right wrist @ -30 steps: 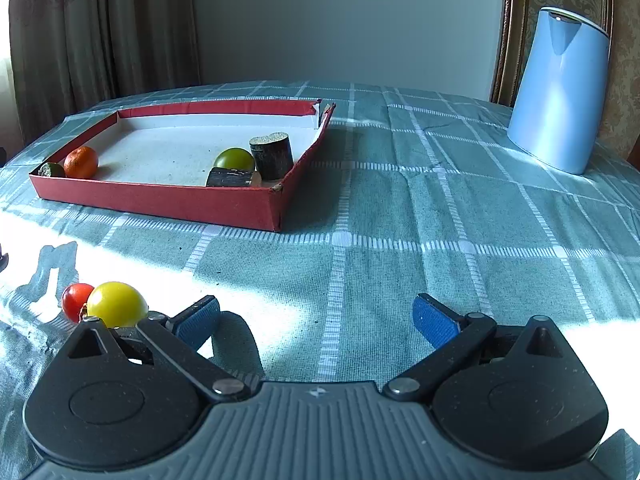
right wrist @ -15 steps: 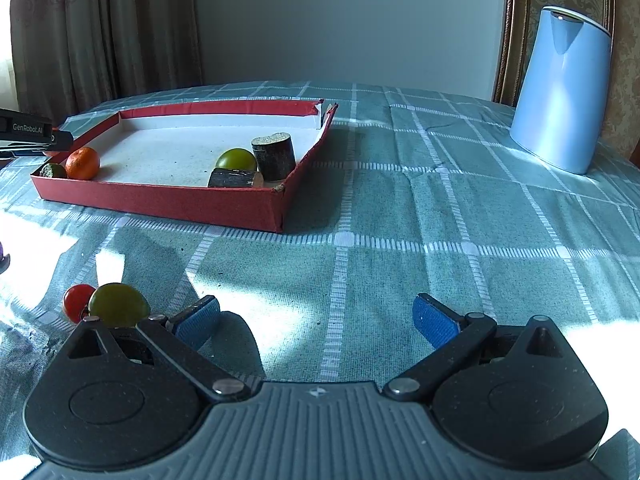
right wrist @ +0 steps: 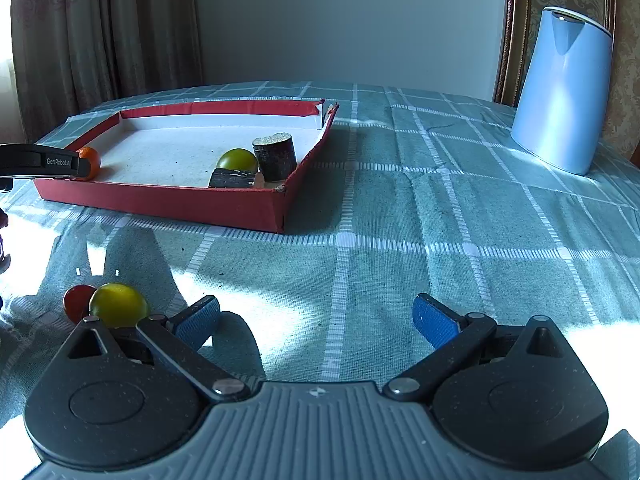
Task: Organize fruits
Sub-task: 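Carry the red cherry tomato into the box beside the tangerine, open left tool, then move the right tool to the yellow tomato and grasp it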
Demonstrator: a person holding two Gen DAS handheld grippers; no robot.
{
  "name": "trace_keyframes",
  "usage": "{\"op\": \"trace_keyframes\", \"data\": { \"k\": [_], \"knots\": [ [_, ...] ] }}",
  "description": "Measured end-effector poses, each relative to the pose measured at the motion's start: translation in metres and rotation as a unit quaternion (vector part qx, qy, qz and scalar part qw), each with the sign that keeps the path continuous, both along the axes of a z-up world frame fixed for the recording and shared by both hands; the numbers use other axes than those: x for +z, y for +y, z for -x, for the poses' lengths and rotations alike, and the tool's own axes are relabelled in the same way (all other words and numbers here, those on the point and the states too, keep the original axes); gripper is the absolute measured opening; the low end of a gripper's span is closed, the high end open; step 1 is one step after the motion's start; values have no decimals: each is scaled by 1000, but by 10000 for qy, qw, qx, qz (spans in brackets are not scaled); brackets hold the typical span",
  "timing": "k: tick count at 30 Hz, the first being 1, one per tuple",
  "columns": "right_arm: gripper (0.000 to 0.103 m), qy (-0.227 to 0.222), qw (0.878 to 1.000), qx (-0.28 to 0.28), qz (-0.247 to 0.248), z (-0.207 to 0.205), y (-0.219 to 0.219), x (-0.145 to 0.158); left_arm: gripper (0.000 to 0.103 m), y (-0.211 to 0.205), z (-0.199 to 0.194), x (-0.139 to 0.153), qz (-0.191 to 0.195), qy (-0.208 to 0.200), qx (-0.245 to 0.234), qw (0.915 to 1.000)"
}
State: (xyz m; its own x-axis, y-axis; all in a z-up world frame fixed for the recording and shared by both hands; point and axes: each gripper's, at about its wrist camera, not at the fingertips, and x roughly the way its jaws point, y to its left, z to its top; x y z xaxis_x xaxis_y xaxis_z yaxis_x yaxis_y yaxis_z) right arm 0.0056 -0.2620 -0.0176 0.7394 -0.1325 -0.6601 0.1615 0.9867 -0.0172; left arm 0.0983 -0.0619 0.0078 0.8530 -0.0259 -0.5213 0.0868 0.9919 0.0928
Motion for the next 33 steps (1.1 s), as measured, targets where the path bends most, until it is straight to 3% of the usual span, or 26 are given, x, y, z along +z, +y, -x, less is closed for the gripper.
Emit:
{"op": "trace_keyframes", "data": {
  "k": [5,7,14,19,24,30,33],
  "knots": [
    [103,0,10000,0,0,0,0,0,29,-3,3,0,-108,-56,-25,9999],
    [103,-1,10000,0,-1,0,0,0,51,-4,7,1,-143,-136,-9,9998],
    [103,-2,10000,0,0,0,0,0,61,-1,30,15,-39,-423,-78,9991],
    [103,-2,10000,-1,2,0,0,0,88,5,59,23,-128,-643,-112,9978],
    [103,-3,10000,-1,-1,0,0,0,103,22,92,25,-160,-881,-124,9959],
    [103,-12,10000,3,-22,0,0,0,103,59,122,12,-203,-1161,73,9930],
    [103,-56,10000,4,-32,2,0,1,103,83,122,5,115,-1012,273,9944]
  ]
}}
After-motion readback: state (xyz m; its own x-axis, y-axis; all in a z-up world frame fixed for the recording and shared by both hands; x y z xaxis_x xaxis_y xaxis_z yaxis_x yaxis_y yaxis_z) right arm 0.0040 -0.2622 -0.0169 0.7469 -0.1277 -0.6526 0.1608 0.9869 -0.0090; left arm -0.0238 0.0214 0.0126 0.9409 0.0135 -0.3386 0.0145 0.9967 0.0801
